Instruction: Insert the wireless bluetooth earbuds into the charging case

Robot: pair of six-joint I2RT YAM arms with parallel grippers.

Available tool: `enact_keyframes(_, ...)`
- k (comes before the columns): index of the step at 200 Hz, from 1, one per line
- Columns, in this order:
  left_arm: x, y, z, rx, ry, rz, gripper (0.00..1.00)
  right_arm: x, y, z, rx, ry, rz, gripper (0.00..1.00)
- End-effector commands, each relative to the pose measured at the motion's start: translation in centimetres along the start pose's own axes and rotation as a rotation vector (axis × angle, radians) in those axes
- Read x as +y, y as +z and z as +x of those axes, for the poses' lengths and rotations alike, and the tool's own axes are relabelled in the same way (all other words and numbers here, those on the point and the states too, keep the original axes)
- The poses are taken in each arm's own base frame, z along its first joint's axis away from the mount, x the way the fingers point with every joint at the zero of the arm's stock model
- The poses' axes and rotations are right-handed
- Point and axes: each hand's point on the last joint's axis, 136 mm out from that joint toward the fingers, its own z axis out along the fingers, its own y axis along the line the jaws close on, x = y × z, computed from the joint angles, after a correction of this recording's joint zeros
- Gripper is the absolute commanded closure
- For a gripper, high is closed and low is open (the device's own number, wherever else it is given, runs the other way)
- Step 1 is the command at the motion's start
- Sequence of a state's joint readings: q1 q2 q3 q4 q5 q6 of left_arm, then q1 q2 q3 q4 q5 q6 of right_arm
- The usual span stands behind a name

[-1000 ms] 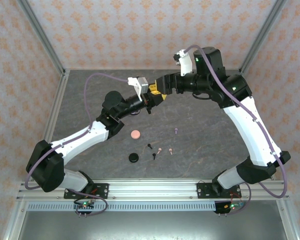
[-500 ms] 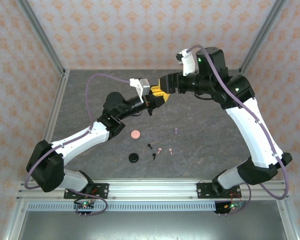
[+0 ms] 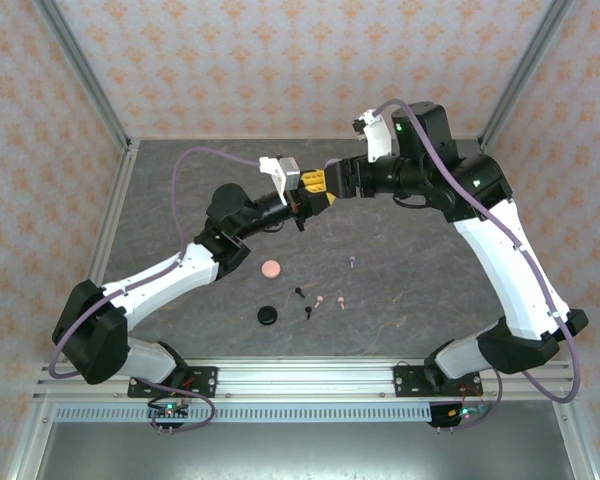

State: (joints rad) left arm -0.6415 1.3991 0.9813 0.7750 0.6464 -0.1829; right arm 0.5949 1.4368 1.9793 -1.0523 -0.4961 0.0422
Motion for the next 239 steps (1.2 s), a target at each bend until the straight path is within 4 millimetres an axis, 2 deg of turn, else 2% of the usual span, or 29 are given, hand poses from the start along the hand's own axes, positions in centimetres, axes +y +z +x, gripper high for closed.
enact_keyframes(1, -0.3, 0.3, -1.8, -0.048, 0.032, 0.007, 1.0, 1.1, -0.9, 0.3, -0.002, -0.012, -0.053, 0.4)
enact_keyframes(65, -0.4, 0.3, -1.8, -0.043, 0.027, 0.011, 1.0, 2.0, -0.9, -0.6, -0.036, -0.028, -0.1, 0.41)
enact_keyframes(101, -0.4, 0.2, -1.8, -0.042, 0.028, 0.011, 1.0, 1.9, -0.5, -0.7, -0.033, -0.027, -0.093, 0.41)
enact_keyframes(125, -0.5, 0.1, -1.8, -0.042, 0.029, 0.005, 1.0, 0.7, -1.2, -0.9, -0.052, -0.032, -0.016, 0.41)
enact_keyframes(148, -0.3, -0.2, -1.6, -0.035, 0.032, -0.01, 1.0, -0.5, -2.9, -1.6, -0.124, -0.011, 0.06, 0.39)
enact_keyframes(173, 0.1, -1.0, -0.8, -0.019, 0.029, -0.046, 1.0, -3.5, -4.7, -2.0, -0.194, 0.096, 0.15, 0.38)
enact_keyframes(187, 0.1, -1.7, -0.4, -0.009, 0.027, -0.065, 1.0, -5.8, -5.0, -1.0, -0.192, 0.18, 0.2, 0.37)
enact_keyframes(201, 0.1, -2.4, 0.2, 0.002, 0.022, -0.081, 1.0, -8.0, -4.3, 0.9, -0.156, 0.269, 0.243, 0.38)
enact_keyframes(224, -0.3, -3.7, 0.4, 0.011, 0.018, -0.095, 1.0, -11.3, -2.1, 5.0, -0.061, 0.39, 0.307, 0.38)
enact_keyframes(239, -0.6, -4.4, 0.3, 0.017, 0.026, -0.101, 1.0, -13.7, 0.1, 8.2, 0.034, 0.457, 0.373, 0.4)
